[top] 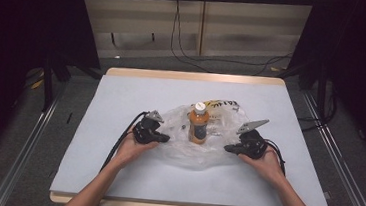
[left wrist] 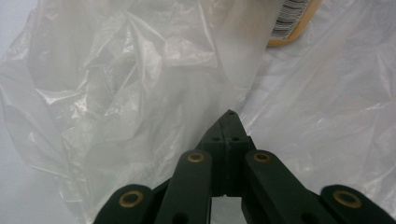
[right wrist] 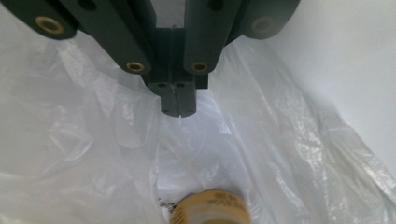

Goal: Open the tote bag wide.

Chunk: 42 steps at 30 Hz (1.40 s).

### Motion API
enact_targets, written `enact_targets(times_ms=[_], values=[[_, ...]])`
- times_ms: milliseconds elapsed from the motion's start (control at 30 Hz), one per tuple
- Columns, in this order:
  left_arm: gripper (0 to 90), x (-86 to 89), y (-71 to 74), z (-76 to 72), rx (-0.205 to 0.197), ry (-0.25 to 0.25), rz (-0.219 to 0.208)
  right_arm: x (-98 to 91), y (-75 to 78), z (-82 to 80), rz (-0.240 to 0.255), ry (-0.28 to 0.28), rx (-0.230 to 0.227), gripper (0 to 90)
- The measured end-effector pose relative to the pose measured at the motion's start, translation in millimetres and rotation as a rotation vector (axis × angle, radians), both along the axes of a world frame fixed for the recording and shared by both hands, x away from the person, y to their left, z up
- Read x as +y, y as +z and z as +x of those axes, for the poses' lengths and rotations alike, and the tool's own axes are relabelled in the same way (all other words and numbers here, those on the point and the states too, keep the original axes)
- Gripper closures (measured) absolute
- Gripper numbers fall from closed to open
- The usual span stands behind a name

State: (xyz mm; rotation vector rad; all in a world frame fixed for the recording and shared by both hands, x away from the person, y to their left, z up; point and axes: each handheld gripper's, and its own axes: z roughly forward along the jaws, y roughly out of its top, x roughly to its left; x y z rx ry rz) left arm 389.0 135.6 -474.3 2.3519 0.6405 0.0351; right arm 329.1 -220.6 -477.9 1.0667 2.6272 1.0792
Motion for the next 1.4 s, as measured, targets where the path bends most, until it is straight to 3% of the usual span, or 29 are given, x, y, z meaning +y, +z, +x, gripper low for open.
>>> enact_targets(times_ms=[100,167,233,400,500,600,667,733,767,867,967,1033,1100,1200,1267,1300,1400], values=[[90.0,3.0,-2.9,-0.2,0.030,0.001,-0.048,0.1,0.1,-5.9,0.007,0.010,0.004,90.0],[90.0,4.5,-3.3,-1.7,0.032,-0.006,-0.056,1.6,0.4,-7.6,0.006,0.012,0.003,90.0],[90.0,5.1,-1.8,-4.6,0.026,-0.025,-0.039,3.1,0.5,-8.9,0.012,0.018,0.000,90.0],[90.0,6.5,1.2,-9.1,0.006,-0.008,-0.094,1.7,8.3,-11.3,0.069,-0.019,-0.049,90.0],[90.0,11.0,5.9,-10.9,-0.029,0.009,-0.137,-1.5,13.7,-12.6,0.125,-0.050,-0.089,90.0],[75.5,14.6,11.0,-13.5,-0.056,0.030,-0.190,-2.7,18.0,-15.9,0.156,-0.072,-0.128,90.0],[72.3,16.0,17.1,-17.0,-0.081,0.021,-0.230,-2.4,20.7,-19.2,0.175,-0.067,-0.141,90.0],[67.7,17.1,23.4,-21.8,-0.113,0.023,-0.242,-2.0,24.4,-24.8,0.198,-0.075,-0.181,90.0],[63.5,17.4,26.3,-25.1,-0.124,0.020,-0.261,-2.5,25.7,-25.9,0.214,-0.078,-0.189,86.8],[62.0,17.3,31.8,-32.3,-0.152,0.005,-0.269,-3.5,32.3,-29.9,0.247,-0.112,-0.232,63.1],[48.4,18.1,36.0,-38.5,-0.168,0.010,-0.284,-5.0,37.1,-33.1,0.281,-0.137,-0.255,46.8],[45.8,19.2,38.9,-43.3,-0.185,0.001,-0.296,-6.0,39.1,-35.9,0.290,-0.139,-0.258,44.6],[42.2,20.7,40.5,-47.1,-0.173,-0.008,-0.311,-7.3,40.7,-39.6,0.291,-0.146,-0.275,35.0],[35.5,24.8,41.5,-54.3,-0.202,-0.003,-0.306,-10.6,44.5,-45.4,0.315,-0.181,-0.288,18.1],[23.5,29.0,42.6,-59.8,-0.249,0.052,-0.306,-13.6,46.5,-48.0,0.335,-0.186,-0.288,11.3],[18.6,30.8,43.2,-61.2,-0.249,0.064,-0.318,-15.6,47.8,-50.5,0.344,-0.197,-0.286,8.3],[12.8,39.6,48.6,-66.8,-0.273,0.105,-0.348,-21.1,49.2,-57.1,0.351,-0.221,-0.295,4.4]])
